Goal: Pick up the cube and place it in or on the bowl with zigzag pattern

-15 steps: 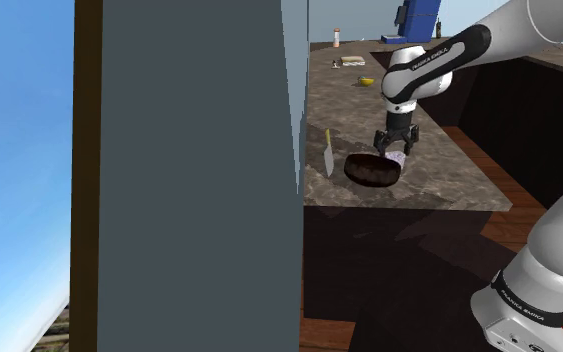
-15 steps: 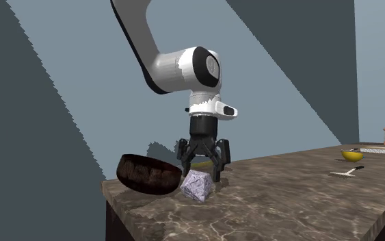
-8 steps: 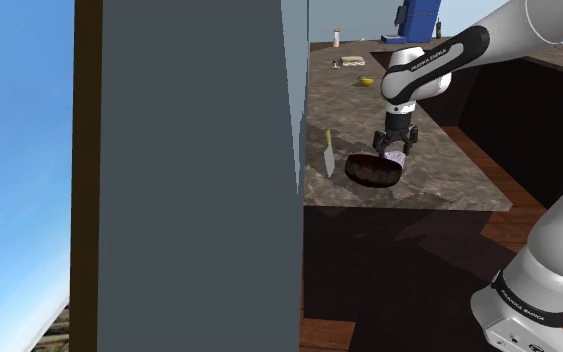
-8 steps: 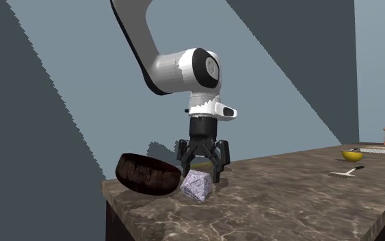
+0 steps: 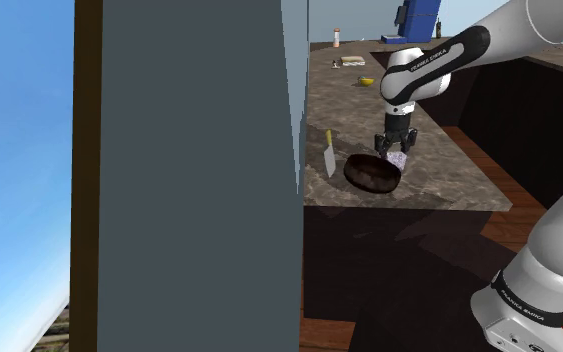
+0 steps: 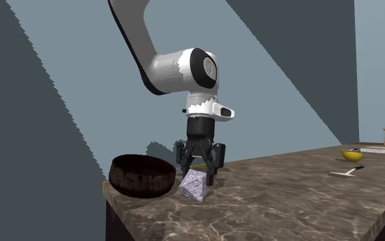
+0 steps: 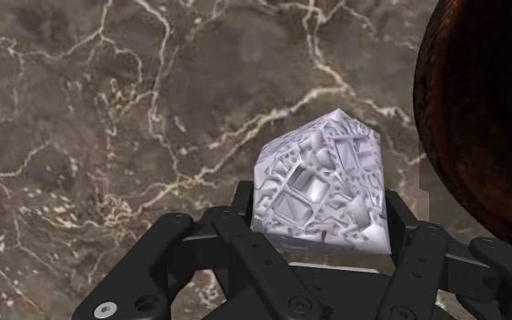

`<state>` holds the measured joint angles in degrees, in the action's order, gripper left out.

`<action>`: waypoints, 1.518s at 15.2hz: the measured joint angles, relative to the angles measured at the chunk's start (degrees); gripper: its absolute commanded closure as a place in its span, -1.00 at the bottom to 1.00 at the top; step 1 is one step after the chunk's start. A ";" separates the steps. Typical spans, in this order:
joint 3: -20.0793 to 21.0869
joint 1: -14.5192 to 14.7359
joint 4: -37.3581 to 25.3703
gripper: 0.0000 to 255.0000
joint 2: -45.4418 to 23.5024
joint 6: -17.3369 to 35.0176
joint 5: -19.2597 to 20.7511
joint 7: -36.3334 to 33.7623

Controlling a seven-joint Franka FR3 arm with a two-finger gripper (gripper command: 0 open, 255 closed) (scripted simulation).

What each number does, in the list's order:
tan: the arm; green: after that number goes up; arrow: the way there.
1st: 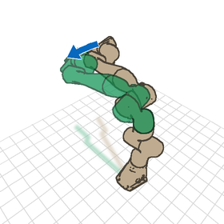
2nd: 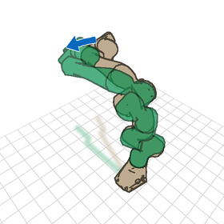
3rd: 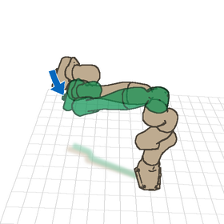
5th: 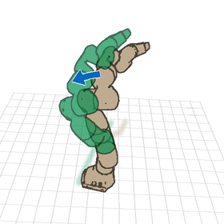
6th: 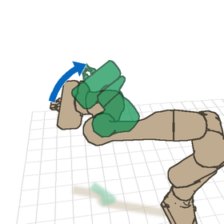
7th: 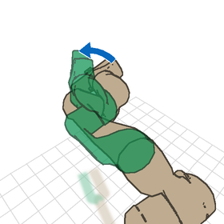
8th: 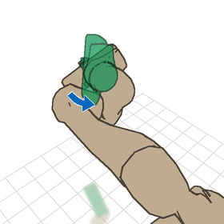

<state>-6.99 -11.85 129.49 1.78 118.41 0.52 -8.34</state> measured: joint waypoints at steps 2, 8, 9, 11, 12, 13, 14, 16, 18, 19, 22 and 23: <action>-0.03 -0.03 -0.11 1.00 -0.27 0.31 -0.05 0.13; -0.13 -0.15 -1.84 1.00 1.27 -3.24 0.19 0.19; -0.12 -0.14 -2.10 1.00 1.81 -4.04 0.25 0.14; -0.05 -0.09 -3.06 1.00 2.40 -5.58 0.29 0.01; -0.03 -0.08 -3.39 1.00 2.77 -6.27 0.33 -0.03; 0.01 -0.04 -3.93 1.00 3.02 -7.07 0.34 -0.11; 0.02 -0.05 -4.57 1.00 3.27 -7.95 0.37 -0.11; 0.00 -0.07 -5.73 1.00 3.71 -9.54 0.43 -0.09; 0.02 -0.07 -6.64 1.00 4.15 -10.89 0.46 -0.12; 0.01 -0.07 -7.43 1.00 4.11 -11.64 0.46 -0.08; 0.05 -0.08 -8.75 1.00 5.25 -14.10 0.58 -0.14; 0.07 -0.06 -9.37 1.00 5.39 -14.86 0.58 -0.17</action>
<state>-6.92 -11.92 120.12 7.17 103.56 1.10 -8.50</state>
